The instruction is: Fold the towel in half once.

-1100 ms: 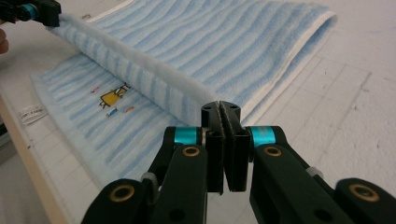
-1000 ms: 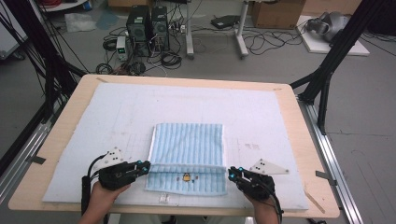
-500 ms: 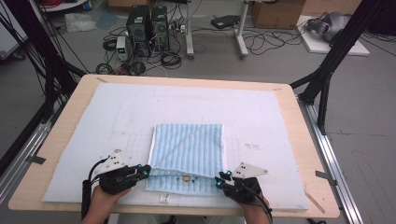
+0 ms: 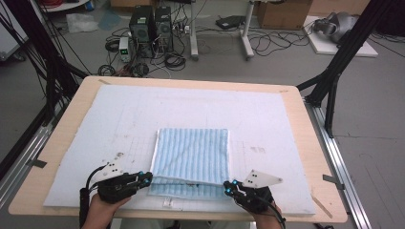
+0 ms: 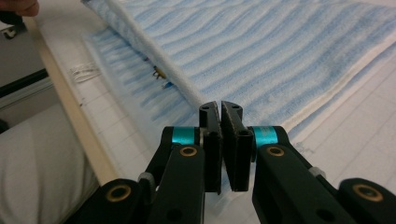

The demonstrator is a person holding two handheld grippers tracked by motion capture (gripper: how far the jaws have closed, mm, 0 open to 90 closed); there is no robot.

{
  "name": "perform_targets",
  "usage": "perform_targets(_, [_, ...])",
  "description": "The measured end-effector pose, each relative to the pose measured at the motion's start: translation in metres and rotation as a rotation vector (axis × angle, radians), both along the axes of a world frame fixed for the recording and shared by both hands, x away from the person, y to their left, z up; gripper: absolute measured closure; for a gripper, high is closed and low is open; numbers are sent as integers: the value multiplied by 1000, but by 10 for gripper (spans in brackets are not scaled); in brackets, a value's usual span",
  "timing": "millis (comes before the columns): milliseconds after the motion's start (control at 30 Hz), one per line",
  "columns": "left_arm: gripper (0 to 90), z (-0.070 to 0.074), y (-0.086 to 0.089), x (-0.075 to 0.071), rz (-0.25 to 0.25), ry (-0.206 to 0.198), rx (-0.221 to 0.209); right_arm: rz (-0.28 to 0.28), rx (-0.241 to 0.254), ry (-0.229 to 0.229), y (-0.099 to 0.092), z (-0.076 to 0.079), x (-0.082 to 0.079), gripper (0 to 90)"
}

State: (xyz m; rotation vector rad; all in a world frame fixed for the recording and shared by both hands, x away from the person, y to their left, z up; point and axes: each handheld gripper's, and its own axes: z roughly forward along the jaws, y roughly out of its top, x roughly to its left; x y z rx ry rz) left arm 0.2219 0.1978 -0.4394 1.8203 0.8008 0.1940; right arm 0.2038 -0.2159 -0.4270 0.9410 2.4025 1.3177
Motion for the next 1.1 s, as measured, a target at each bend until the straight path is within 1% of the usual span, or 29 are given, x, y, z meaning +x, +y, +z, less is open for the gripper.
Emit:
perform_targets(67, [834,-3,0,-3,-7,17,7,9,-28,-4,1,-1,-3,868])
perform_targets(100, [813,-6,-1,-4,-17,34,7,15,-39,2,1,-1,-5,864])
perform_targets(133, [733,-8,-1,-4,-8,41,8,12,-52,12,2,-2,-5,837])
perform_targets(167, [645,-9,0,-4,10,44,7,11,-49,20,1,-3,-5,803])
perform_targets(200, [582,-8,0,-4,23,44,0,8,-36,28,-1,-4,-5,769])
perform_targets(233, [560,-7,3,-3,35,37,-9,1,-22,27,-2,-4,-4,759])
perform_targets(300, [512,-4,8,-2,73,23,-32,-20,25,19,-7,-2,-3,725])
perform_targets(333, [512,-3,10,-1,86,18,-41,-31,45,9,-9,-2,-2,718])
perform_targets(367, [512,-2,12,1,98,14,-51,-43,56,8,-10,-1,-1,717])
perform_targets(433, [512,-2,15,3,110,12,-62,-64,62,6,-10,-2,1,707])
perform_targets(467, [514,-1,16,4,117,11,-60,-79,51,7,-8,-3,3,707])
perform_targets(533, [517,-1,16,6,125,7,-58,-84,17,15,-4,-8,6,712])
perform_targets(567, [520,0,16,7,129,3,-55,-74,-16,30,0,-12,9,724])
perform_targets(633, [526,1,15,9,128,-2,-55,-47,-56,48,7,-16,10,770])
perform_targets(667, [527,2,15,10,128,-5,-54,-30,-90,54,9,-18,9,797])
perform_targets(700, [529,2,15,11,131,-5,-54,-15,-119,63,11,-18,8,804])
perform_targets(733, [529,3,15,13,134,-7,-53,-9,-126,57,11,-18,7,824])
perform_targets(767, [529,3,15,16,140,-1,-58,2,-127,75,11,-17,7,836])
perform_targets(833, [529,4,14,20,142,1,-61,25,-156,70,9,-15,4,836])
perform_targets(867, [529,4,14,23,138,3,-60,40,-163,60,9,-15,2,833])
perform_targets(933, [530,4,13,29,137,4,-57,61,-166,58,7,-15,0,827])
perform_targets(1000, [530,5,11,34,137,4,-54,75,-157,79,4,-14,0,817])
perform_targets(1033, [530,6,10,38,136,4,-57,78,-153,84,3,-13,1,791])
perform_targets(1100, [532,7,9,44,129,8,-55,90,-109,102,0,-12,4,737])
